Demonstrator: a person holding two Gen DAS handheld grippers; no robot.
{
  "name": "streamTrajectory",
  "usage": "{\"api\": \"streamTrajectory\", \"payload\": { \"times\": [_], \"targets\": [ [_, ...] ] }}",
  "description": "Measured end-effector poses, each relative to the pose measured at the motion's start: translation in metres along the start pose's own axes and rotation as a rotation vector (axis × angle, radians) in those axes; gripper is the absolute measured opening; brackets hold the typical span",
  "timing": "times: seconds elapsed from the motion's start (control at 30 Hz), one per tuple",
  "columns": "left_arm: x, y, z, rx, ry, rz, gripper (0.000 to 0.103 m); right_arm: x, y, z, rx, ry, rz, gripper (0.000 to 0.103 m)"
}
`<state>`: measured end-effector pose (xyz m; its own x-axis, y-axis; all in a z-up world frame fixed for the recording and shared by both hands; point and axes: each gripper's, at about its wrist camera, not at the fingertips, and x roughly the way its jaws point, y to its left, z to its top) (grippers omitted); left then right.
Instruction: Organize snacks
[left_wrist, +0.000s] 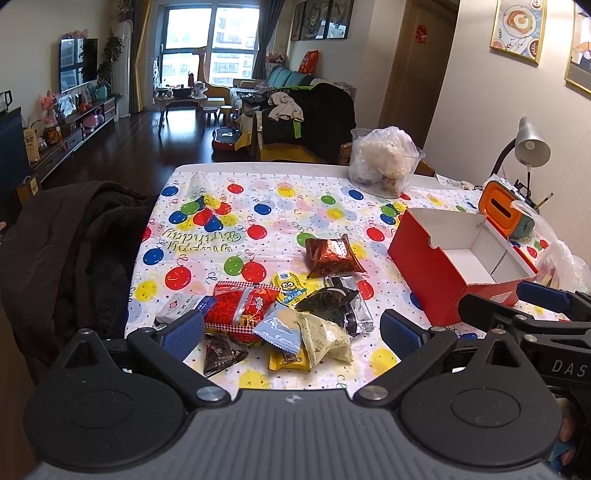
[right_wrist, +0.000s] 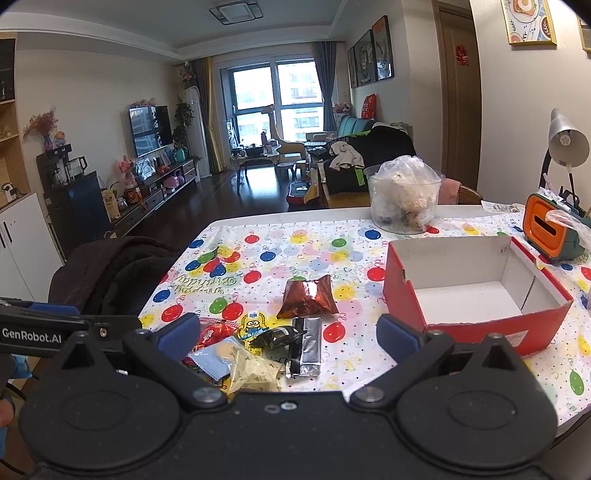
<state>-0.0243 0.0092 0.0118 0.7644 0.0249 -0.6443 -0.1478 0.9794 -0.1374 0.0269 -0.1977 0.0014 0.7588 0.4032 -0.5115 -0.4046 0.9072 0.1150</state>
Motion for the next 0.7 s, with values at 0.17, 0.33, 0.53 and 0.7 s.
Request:
{"api": "streamTrajectory", "payload": {
  "times": [0.17, 0.33, 0.53, 0.7],
  "targets": [
    [-0.001, 0.003, -0.002, -0.005, -0.005, 0.003, 0.102, 0.0, 0.002, 0.0, -0.006, -0.002, 0.002, 0.102],
    [-0.004, 0.006, -0.001, -0.004, -0.019, 0.004, 0.102, -0.001, 0.004, 0.001, -0.01, -0.006, 0.003, 0.102],
    [-0.004, 0.006, -0.001, -0.006, -0.017, 0.005, 0.102, -0.004, 0.01, 0.003, -0.023, -0.003, 0.006, 0.101],
    [-0.001, 0.013, 0.0, -0.019, -0.01, 0.01, 0.102, 0.0, 0.013, 0.004, -0.032, 0.004, 0.011, 0.101]
  ]
}}
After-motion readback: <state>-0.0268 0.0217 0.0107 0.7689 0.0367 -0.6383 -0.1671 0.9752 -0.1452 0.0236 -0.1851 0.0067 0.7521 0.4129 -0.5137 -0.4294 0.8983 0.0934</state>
